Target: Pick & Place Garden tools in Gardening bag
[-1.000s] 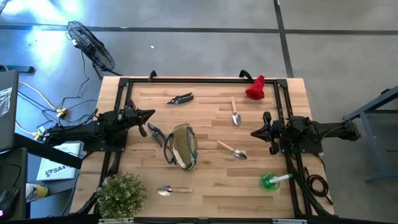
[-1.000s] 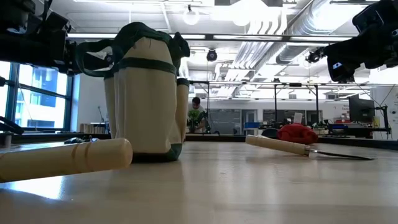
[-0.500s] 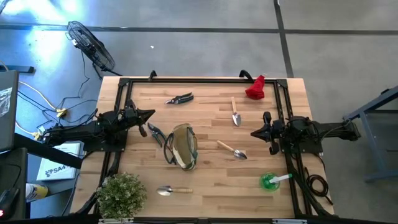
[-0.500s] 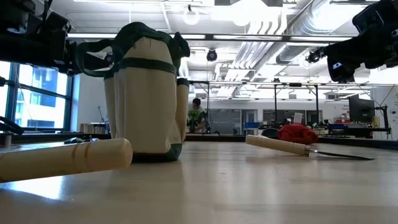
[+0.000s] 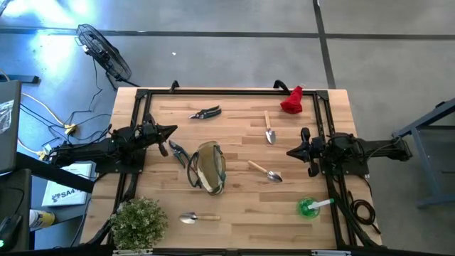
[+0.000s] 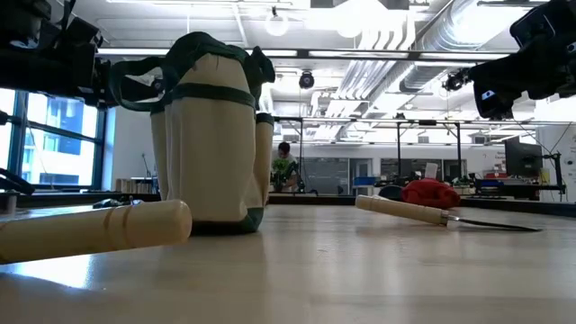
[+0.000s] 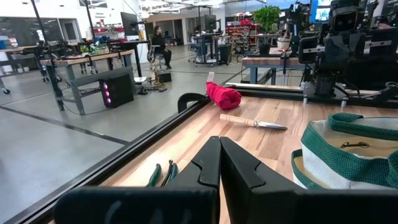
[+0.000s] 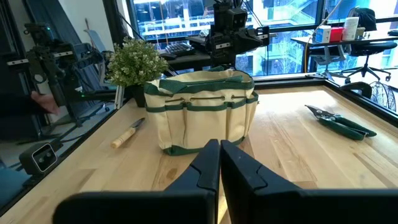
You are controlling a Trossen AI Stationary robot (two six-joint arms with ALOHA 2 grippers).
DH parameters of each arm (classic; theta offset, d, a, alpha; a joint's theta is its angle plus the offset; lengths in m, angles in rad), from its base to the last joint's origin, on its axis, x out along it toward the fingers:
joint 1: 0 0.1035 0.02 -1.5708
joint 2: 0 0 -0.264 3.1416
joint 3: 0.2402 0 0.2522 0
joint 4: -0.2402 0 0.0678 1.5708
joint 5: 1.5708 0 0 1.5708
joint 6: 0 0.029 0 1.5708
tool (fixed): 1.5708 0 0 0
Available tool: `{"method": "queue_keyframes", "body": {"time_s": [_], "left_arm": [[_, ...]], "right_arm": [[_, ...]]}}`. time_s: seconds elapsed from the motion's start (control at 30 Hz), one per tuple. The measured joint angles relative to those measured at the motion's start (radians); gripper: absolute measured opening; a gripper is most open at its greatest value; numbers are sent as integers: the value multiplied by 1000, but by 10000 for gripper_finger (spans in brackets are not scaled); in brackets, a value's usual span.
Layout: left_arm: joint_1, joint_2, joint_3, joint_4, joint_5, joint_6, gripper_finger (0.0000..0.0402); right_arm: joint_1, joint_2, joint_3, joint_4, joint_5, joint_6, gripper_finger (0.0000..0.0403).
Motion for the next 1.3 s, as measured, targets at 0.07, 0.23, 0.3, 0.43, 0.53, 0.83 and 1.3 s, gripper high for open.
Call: {"method": "queue_keyframes", "body": {"time_s": [0.07, 0.23, 0.3, 0.43, 0.53, 0.83, 1.3], "left_arm": [[0, 0, 0, 0, 0, 0, 0], [0, 0, 0, 0, 0, 0, 0], [0, 0, 0, 0, 0, 0, 0], [0, 0, 0, 11, 0, 1, 0], [0, -2, 0, 16, -5, 0, 0], [0, -1, 0, 1, -6, 0, 0], [0, -1, 0, 3, -8, 0, 0]], "right_arm": [[0, 0, 0, 0, 0, 0, 5], [0, 0, 0, 0, 0, 0, 5], [0, 0, 0, 0, 0, 0, 5], [0, 0, 0, 3, 0, -27, 5], [0, 0, 0, 6, 0, -76, 5], [0, 0, -1, 83, 29, -82, 5], [0, 22, 0, 57, 178, -48, 5]]}}
